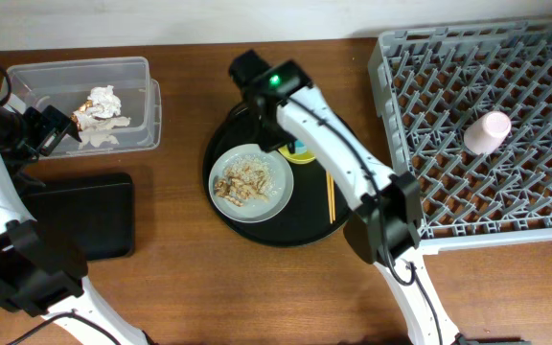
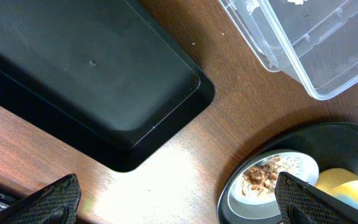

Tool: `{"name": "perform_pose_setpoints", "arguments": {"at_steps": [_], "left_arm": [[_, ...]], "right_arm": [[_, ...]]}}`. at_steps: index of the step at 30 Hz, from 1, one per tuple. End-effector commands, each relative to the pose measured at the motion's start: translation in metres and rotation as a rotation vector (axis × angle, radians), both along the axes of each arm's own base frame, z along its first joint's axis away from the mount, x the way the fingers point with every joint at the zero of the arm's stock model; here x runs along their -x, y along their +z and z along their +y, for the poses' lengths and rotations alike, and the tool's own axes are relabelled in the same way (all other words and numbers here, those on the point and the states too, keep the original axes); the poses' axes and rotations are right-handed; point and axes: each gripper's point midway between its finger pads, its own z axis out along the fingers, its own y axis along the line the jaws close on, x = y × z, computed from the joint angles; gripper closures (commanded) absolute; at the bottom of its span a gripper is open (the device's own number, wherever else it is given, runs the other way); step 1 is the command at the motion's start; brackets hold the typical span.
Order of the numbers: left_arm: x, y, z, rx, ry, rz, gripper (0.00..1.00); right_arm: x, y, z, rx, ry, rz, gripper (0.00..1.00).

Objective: Sort waste into correct bins and load items into the dishwasher rack
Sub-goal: 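Reach the right gripper to the blue cup and grasp it, then carry the blue cup into the rack beside the pink cup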

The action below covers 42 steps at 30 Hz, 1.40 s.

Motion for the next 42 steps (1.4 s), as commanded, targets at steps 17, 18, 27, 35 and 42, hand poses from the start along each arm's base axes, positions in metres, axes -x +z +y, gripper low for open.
{"name": "perform_pose_setpoints", "arguments": {"at_steps": [17,18,27,35,42], "left_arm": [[0.004,0.012,-0.002,-0.010,0.009,-0.028,0.01],[0.004,0.012,-0.002,-0.010,0.009,-0.028,0.01],[0.004,0.012,-0.002,-0.010,0.009,-0.028,0.01],[0.004,0.012,-0.002,-0.010,0.010,-0.028,0.01],[0.004,0.012,-0.002,-0.010,0.009,-0.028,0.01]], "right_arm": [[0.018,0.190,-0.229,-0.430,-0.427,-0.171,0.96],[0.024,0.185,-0.240,-0.421,-0.451,-0.149,0.96],[0.059,0.146,-0.329,-0.705,-0.536,-0.021,0.96],[0.076,0.125,-0.362,-1.258,-0.508,-0.138,0.96],[0.083,0.087,-0.385,-1.344,-0.588,-0.174,0.96]]}}
